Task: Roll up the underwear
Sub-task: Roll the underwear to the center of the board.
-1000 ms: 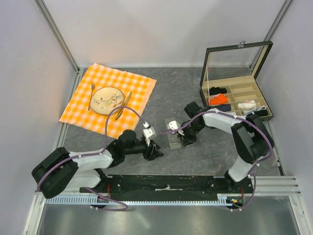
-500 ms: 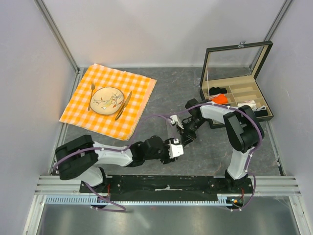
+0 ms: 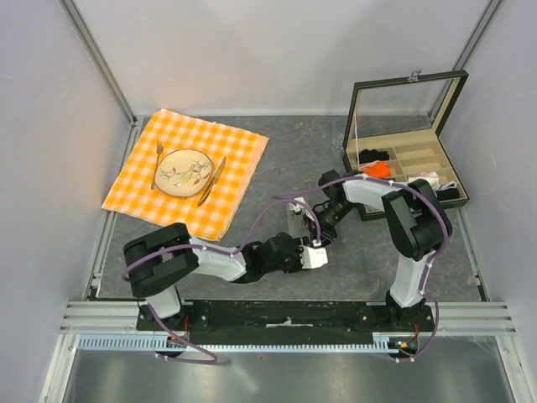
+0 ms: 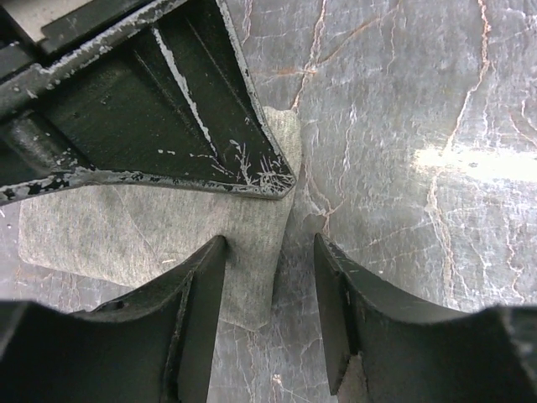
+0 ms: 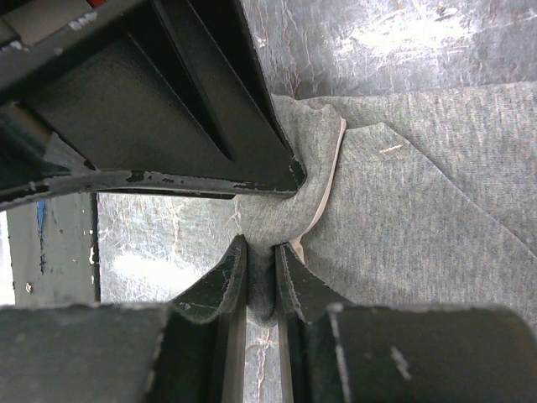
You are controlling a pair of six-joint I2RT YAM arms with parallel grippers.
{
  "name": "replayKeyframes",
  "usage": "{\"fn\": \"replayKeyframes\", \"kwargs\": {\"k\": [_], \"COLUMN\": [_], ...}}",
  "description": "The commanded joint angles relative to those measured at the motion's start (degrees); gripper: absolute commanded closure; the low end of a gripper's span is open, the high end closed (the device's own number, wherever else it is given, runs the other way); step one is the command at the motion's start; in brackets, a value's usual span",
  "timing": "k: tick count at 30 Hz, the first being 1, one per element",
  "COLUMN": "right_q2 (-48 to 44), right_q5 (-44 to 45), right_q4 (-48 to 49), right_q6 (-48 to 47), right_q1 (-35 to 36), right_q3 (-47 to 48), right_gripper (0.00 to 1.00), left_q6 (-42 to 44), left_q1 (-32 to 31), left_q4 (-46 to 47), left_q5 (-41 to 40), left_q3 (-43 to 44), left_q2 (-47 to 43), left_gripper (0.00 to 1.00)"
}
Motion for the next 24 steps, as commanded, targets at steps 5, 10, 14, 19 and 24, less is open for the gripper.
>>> {"fn": "replayKeyframes", "kwargs": {"k": [5, 10, 14, 19, 24], "right_q2": [2.71, 2.98, 2.89, 2.8, 2.36], "right_q5": [4.16, 4.16, 4.16, 4.16, 3.98], "right_q4": [-2.4, -2.31, -2.4, -2.31, -2.31], "right_q6": [-0.92, -0.75, -0.66, -0.66, -0.66], "right_q1": [0.26, 0.17, 0.17, 0.26, 0.08], "right_q3": [-1.65, -1.65, -1.74, -1.91, -1.83], "right_gripper": [0.85, 0.85, 0.85, 0.84, 0.83], "left_q6": [3.06, 4.73, 5.35, 5.0, 3.42], "left_q1": [-0.12, -0.12, -0.12, -0.03, -0.03], "left_q4": [5.25, 3.67, 2.71, 0.6, -1.33], "left_q5": [-3.28, -3.46, -3.98, -4.07, -3.63], "left_q3": [-3.54, -2.41, -0.66, 0.75, 1.11], "left_q2": [-2.85, -3.04, -0.23, 2.06, 2.77], "left_gripper": [0.43, 0.42, 0.42, 0.54, 0.98]}}
